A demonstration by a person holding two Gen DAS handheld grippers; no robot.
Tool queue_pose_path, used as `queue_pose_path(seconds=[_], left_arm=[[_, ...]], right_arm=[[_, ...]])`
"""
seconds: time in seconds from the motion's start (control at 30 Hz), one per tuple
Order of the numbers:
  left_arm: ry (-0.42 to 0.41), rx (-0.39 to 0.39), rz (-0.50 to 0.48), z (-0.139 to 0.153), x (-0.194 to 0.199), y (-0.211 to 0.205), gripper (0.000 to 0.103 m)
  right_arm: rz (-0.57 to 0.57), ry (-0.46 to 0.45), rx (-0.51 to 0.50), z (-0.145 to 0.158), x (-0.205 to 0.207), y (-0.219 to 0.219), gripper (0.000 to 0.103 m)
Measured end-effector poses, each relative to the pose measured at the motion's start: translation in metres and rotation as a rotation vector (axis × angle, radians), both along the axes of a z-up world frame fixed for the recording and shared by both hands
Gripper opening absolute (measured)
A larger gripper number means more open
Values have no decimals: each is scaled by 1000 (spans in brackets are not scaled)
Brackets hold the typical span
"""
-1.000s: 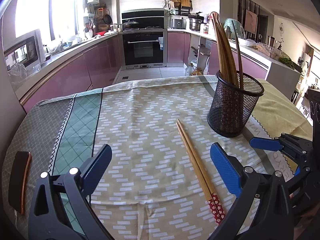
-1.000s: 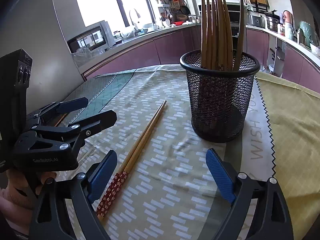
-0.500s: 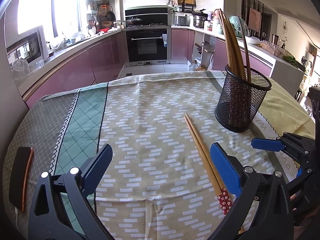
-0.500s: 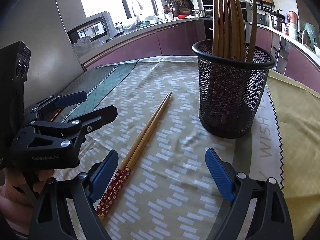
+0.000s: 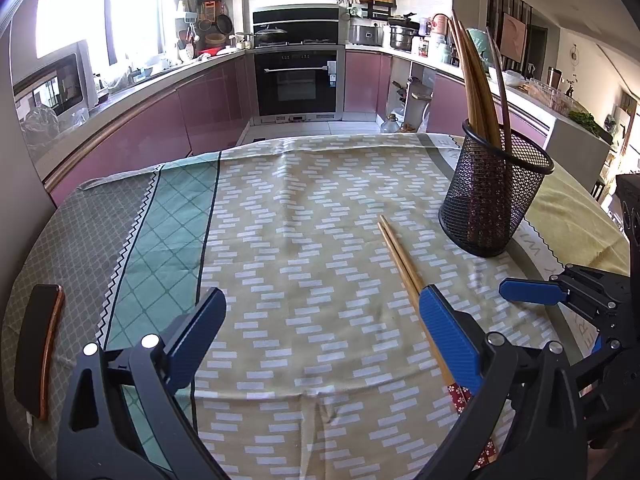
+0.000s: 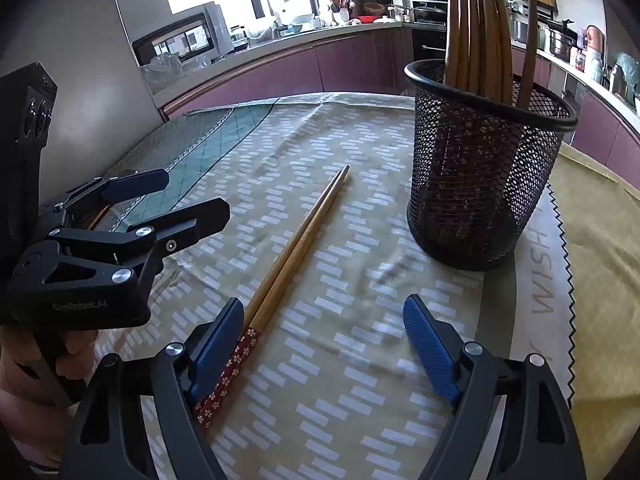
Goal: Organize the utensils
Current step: 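Close the left tool on one chopstick while the right tool grasps the other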
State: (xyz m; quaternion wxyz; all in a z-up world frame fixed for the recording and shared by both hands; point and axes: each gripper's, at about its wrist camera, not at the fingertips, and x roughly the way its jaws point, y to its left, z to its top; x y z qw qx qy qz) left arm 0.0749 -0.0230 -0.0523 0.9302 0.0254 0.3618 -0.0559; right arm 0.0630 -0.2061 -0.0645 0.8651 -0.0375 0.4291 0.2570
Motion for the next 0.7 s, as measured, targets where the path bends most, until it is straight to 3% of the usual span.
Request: queue_pose_path(seconds=[0.47, 0.6, 0.7], left_arm=[[18, -13, -5, -6, -1, 4, 95], [21, -14, -7, -7, 0, 4, 95], [27, -21, 0, -9, 1, 6, 95]], right_arm=[[-24, -17, -43, 0, -1, -3, 65], [-14, 24, 45, 4, 1, -9, 65], [-4, 12, 21, 3, 0, -3, 65]])
